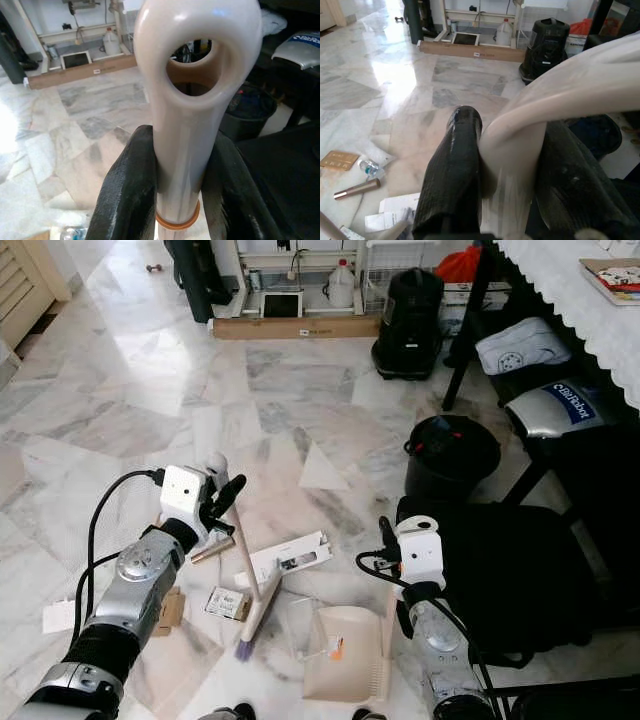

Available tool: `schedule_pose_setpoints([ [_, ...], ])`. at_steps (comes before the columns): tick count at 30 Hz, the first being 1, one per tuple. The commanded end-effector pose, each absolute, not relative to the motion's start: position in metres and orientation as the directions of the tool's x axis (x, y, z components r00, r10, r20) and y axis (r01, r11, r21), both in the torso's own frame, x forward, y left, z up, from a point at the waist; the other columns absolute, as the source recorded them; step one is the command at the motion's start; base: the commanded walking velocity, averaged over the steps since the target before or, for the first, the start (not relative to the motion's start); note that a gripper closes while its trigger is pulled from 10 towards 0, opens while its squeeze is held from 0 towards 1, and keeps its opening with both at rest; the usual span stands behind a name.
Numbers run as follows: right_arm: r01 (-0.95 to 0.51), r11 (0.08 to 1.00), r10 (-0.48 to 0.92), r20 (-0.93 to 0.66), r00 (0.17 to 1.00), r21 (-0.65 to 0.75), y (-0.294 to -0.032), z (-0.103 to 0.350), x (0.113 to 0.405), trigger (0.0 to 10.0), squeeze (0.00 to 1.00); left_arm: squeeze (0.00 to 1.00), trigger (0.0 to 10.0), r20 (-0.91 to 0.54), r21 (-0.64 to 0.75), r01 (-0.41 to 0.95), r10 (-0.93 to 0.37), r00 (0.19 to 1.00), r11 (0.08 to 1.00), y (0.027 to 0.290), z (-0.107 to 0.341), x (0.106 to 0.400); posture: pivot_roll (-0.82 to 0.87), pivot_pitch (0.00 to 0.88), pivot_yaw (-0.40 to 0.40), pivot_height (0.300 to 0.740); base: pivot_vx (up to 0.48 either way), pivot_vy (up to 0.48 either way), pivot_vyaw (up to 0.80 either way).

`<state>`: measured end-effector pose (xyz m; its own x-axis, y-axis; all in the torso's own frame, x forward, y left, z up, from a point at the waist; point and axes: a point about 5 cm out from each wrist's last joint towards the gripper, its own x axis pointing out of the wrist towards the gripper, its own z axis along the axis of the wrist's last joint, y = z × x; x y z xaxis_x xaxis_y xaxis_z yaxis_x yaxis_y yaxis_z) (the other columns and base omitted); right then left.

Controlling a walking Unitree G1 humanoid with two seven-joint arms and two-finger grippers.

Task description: Sweep floor

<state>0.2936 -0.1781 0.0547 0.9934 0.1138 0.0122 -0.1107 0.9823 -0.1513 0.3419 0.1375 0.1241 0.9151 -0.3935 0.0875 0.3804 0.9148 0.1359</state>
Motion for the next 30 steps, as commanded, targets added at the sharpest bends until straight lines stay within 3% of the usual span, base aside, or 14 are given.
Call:
schedule_pose_setpoints([
  [1, -0.114, 0.980, 0.120, 0.026, 0.992, -0.163, -0.178, 0.057, 0.293, 10.0, 0.00, 0.00, 10.0, 0.072, 0.151, 0.395, -0.408, 0.910, 0.906, 0.138, 0.119, 0.339, 0.07, 0.177, 0.033, 0.740, 0.000, 0.000, 0.00],
  [20, -0.109, 0.980, 0.115, 0.026, 0.993, -0.167, -0.180, 0.059, 0.294, 10.0, 0.00, 0.00, 10.0, 0.012, 0.016, 0.451, -0.451, 0.892, 0.892, 0.131, 0.113, 0.342, 0.08, 0.170, 0.034, 0.740, 0.000, 0.000, 0.00],
  [30, -0.106, 0.981, 0.113, 0.031, 0.993, -0.165, -0.180, 0.060, 0.297, 10.0, 0.00, 0.00, 10.0, 0.048, -0.089, 0.439, -0.437, 0.898, 0.894, 0.131, 0.125, 0.350, 0.08, 0.155, 0.035, 0.740, 0.000, 0.000, 0.00],
])
